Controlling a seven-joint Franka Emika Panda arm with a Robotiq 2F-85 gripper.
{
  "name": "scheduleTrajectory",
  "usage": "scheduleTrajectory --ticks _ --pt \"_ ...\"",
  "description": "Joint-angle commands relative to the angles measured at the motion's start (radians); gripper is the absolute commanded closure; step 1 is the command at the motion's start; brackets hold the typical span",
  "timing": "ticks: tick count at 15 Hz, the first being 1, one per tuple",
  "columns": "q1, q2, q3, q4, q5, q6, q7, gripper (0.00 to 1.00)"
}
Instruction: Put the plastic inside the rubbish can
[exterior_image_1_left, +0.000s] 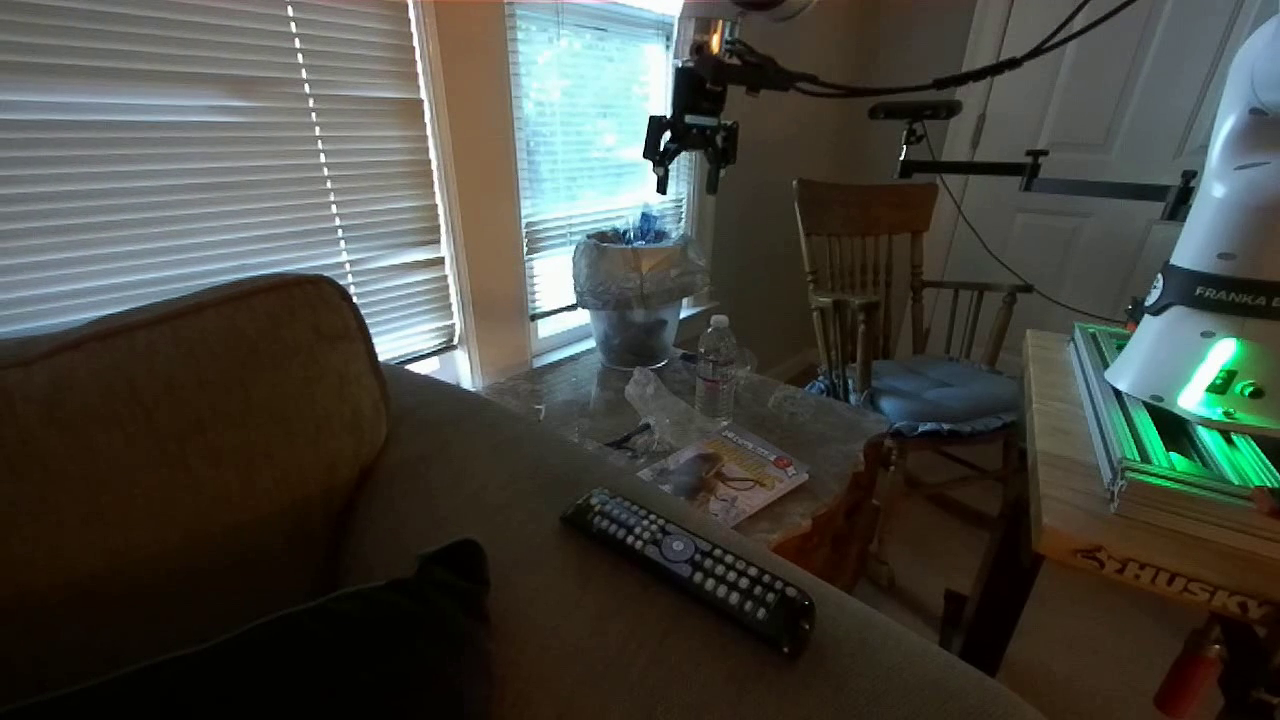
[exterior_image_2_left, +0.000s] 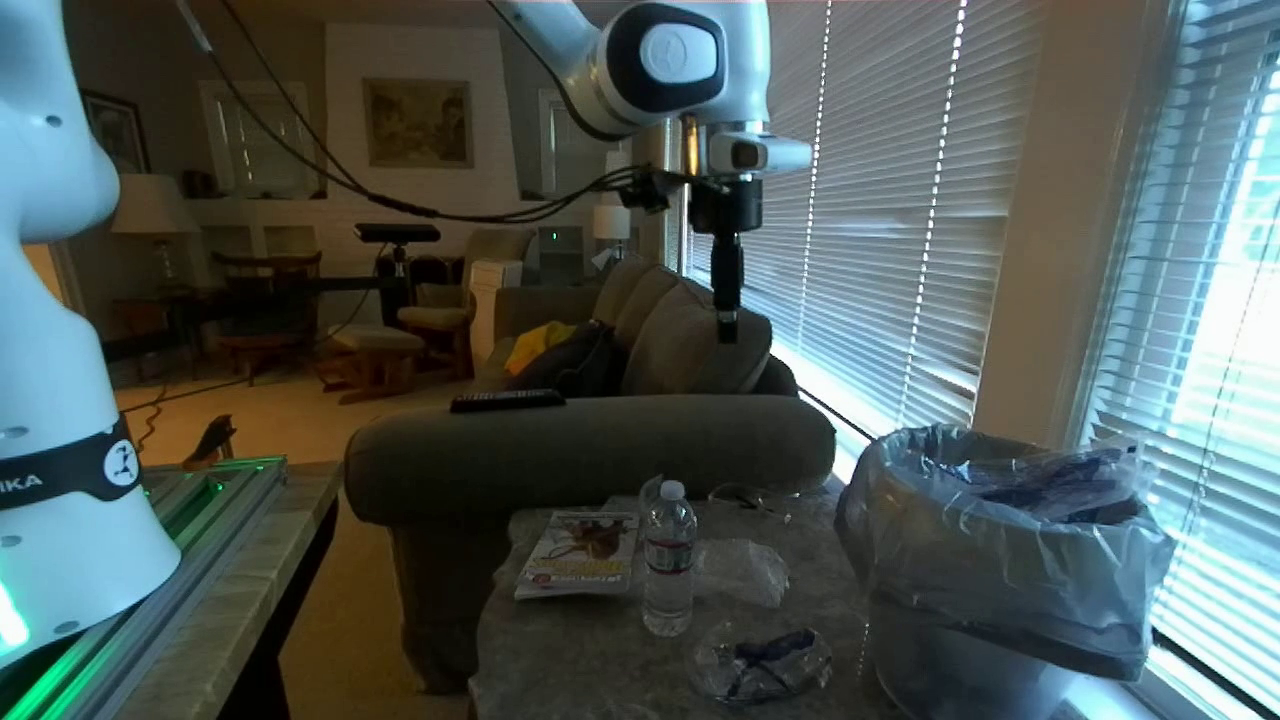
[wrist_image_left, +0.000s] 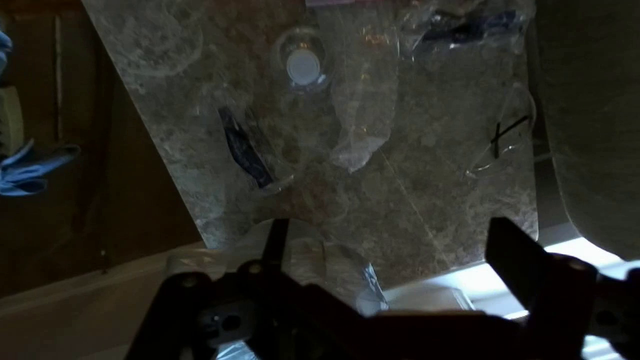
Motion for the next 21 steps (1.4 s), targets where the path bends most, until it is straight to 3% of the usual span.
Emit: scheduleTrajectory --ticks 1,5,11,12,13,19,21 --pt "0.055 0.155 -0.067 0.106 -0.053 0.069 0.03 0.0" --pt "0.106 0.267 -0.134 0.166 -0.063 0.035 0.046 0.0" --pt "0.104 0.373 -0.121 0.222 0.002 0.0 -0.032 0.0" --pt "0.116 0.385 -0.131 0.233 0.003 -0.054 -0.002 0.0" --pt "0.113 0.35 -0.138 0.183 -0.01 0.013 -0.014 0.0" --pt "0.117 0.374 -0.138 0.207 -0.008 -0.026 -0.012 0.0" --pt "0.12 0.429 -0.137 0.245 0.002 0.013 0.008 0.0"
